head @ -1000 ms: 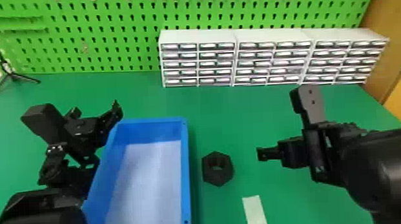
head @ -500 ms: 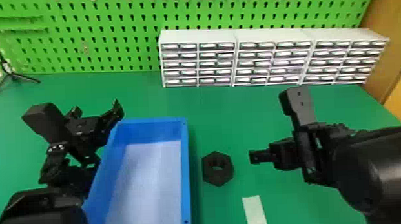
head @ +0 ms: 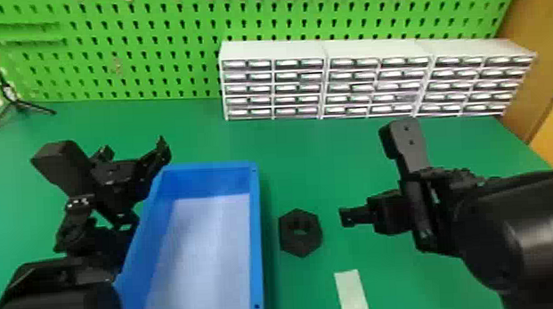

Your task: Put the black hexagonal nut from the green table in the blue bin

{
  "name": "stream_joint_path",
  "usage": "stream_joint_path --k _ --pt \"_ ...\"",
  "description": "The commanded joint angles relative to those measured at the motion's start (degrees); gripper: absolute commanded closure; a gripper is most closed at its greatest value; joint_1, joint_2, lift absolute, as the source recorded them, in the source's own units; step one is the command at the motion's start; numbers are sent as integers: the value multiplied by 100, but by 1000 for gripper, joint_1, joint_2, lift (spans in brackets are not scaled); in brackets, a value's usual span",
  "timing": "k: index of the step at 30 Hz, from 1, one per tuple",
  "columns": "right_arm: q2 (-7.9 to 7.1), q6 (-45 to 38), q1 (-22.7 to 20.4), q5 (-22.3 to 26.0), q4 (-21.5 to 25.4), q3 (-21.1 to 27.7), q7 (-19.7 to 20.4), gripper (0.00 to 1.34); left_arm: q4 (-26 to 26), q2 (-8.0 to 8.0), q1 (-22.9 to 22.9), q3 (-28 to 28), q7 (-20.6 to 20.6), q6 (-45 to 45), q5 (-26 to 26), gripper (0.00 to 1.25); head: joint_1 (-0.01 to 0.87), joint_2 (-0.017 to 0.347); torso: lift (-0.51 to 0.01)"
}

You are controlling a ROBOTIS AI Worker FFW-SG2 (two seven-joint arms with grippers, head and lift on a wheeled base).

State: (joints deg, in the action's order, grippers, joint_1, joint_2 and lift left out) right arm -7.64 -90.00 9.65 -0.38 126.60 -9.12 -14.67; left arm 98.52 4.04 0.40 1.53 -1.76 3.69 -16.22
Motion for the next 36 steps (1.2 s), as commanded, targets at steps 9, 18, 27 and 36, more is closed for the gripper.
stream_joint_path --k 9,18,27,36 --pt "-18 -8 20 30 -12 -2 0 240 0 0 4 -4 0 0 -4 119 692 8 -97" --pt "-18 -8 37 30 -12 -2 0 240 0 0 4 -4 0 0 5 119 692 8 -97" --pt "-1 -8 37 38 -12 33 0 242 -9 0 4 -13 0 0 -4 122 692 8 -97" --pt "35 -8 37 -6 -74 182 0 240 -9 0 12 -13 0 9 -4 122 692 8 -97"
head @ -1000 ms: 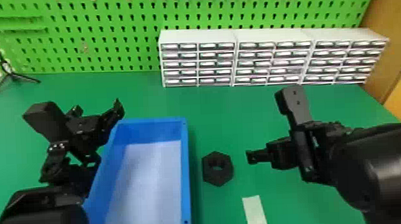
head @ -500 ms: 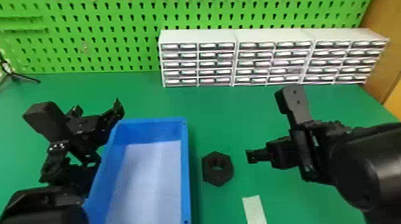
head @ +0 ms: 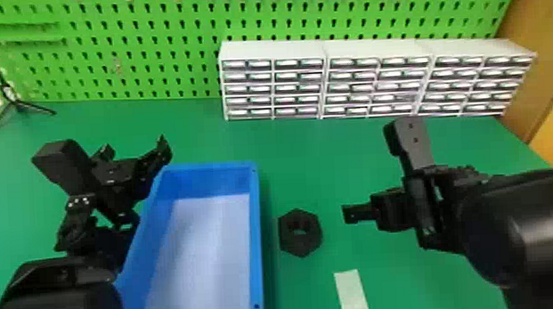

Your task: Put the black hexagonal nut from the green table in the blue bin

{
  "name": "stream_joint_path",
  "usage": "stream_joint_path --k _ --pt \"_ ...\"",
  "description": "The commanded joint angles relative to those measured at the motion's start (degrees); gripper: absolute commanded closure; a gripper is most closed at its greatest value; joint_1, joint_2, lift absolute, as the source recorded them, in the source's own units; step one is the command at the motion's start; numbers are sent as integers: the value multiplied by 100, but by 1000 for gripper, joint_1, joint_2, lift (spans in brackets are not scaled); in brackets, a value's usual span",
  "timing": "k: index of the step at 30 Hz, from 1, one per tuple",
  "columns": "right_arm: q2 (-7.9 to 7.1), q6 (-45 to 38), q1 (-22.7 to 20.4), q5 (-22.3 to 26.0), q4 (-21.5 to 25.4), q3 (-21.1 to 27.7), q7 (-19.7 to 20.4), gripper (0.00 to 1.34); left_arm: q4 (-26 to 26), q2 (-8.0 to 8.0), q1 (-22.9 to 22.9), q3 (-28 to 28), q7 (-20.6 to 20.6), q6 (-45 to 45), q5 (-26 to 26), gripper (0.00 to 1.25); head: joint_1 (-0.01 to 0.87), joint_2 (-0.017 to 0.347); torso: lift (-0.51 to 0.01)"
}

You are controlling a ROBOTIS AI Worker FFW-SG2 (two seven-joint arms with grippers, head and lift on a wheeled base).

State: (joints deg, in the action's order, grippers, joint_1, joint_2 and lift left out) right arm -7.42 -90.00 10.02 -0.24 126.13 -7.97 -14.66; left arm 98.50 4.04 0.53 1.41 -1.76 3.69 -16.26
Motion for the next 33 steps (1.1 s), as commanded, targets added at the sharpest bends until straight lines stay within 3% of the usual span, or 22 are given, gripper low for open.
stream_joint_path --k 1,19,33 --pt "4 -8 9 -37 -36 76 -1 240 -6 0 0 0 0 9 0 122 692 8 -97" --pt "-75 -8 316 -37 -555 6 -1 240 -15 0 26 -44 0 35 17 122 692 8 -97" --pt "-137 0 624 323 -1399 -258 -1 240 -41 0 26 -62 0 35 17 122 692 8 -97"
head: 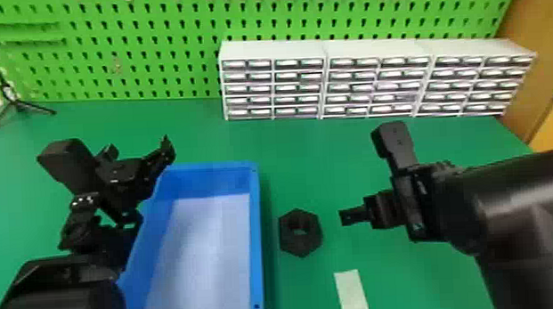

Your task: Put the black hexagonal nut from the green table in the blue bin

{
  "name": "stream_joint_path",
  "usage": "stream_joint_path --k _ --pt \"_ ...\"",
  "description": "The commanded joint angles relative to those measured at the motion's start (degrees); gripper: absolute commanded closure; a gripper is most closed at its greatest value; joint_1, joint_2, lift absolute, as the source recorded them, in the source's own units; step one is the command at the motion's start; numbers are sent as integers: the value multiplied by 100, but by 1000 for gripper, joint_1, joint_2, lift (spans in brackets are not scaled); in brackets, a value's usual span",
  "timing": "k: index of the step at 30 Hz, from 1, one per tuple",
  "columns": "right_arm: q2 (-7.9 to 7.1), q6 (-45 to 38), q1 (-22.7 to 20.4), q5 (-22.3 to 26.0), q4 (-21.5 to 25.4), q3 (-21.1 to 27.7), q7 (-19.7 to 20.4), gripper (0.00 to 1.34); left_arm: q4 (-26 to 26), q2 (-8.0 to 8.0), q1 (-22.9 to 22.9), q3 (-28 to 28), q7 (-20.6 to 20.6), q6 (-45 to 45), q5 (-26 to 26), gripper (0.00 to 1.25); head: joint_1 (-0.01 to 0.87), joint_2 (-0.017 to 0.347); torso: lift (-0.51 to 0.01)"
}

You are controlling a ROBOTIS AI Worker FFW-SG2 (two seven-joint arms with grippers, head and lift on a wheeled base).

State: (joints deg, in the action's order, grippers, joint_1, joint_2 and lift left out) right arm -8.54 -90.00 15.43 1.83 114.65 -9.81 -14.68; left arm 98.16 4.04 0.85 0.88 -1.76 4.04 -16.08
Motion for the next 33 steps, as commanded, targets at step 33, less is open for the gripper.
stream_joint_path --k 33 --pt "-52 1459 716 318 -1533 -838 -35 239 -51 0 21 -44 0 0 -18 122 692 8 -97"
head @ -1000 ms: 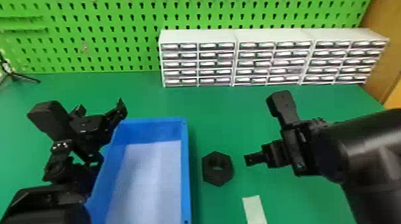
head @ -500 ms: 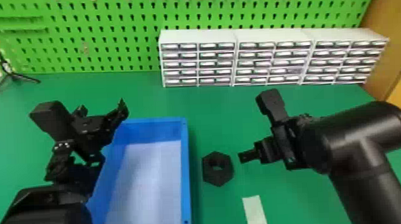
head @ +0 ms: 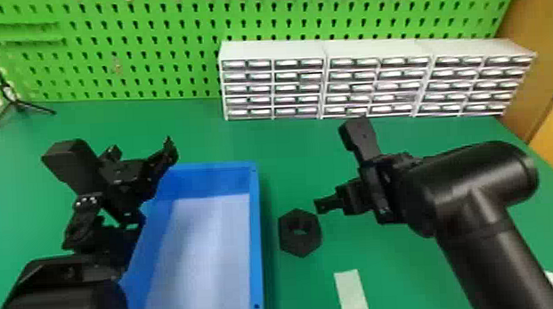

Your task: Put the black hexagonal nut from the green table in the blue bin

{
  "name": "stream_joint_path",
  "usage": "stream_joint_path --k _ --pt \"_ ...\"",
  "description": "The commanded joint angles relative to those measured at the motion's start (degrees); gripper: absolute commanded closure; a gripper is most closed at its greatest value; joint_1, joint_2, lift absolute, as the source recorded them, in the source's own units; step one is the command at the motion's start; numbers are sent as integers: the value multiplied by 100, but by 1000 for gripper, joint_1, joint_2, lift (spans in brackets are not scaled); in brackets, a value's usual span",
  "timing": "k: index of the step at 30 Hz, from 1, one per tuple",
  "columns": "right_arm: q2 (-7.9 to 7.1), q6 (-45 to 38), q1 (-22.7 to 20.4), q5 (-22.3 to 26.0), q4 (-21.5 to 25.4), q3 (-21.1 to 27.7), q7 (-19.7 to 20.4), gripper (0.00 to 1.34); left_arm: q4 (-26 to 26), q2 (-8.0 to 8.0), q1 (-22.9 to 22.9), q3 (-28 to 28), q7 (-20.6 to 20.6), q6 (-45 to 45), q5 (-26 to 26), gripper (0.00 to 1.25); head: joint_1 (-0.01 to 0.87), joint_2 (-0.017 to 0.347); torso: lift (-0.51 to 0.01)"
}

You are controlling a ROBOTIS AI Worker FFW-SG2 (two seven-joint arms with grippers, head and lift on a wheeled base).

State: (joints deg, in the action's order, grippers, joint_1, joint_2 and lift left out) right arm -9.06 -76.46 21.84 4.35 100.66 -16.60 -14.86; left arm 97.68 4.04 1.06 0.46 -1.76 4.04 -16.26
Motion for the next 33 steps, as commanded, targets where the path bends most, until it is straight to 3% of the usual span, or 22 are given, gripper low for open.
stream_joint_path --k 1,8,13,33 --pt "10 123 84 84 -161 -203 -26 239 -3 0 0 -2 0 0 0 122 692 8 -97" --pt "53 149 224 154 -399 -511 -70 239 -12 0 0 7 0 0 0 122 692 8 -97" --pt "115 140 233 31 -442 -511 -70 239 -12 0 0 7 0 0 0 122 692 8 -97" --pt "106 281 198 -109 -785 -370 -79 237 -12 0 -9 -2 -9 0 0 122 692 8 -97"
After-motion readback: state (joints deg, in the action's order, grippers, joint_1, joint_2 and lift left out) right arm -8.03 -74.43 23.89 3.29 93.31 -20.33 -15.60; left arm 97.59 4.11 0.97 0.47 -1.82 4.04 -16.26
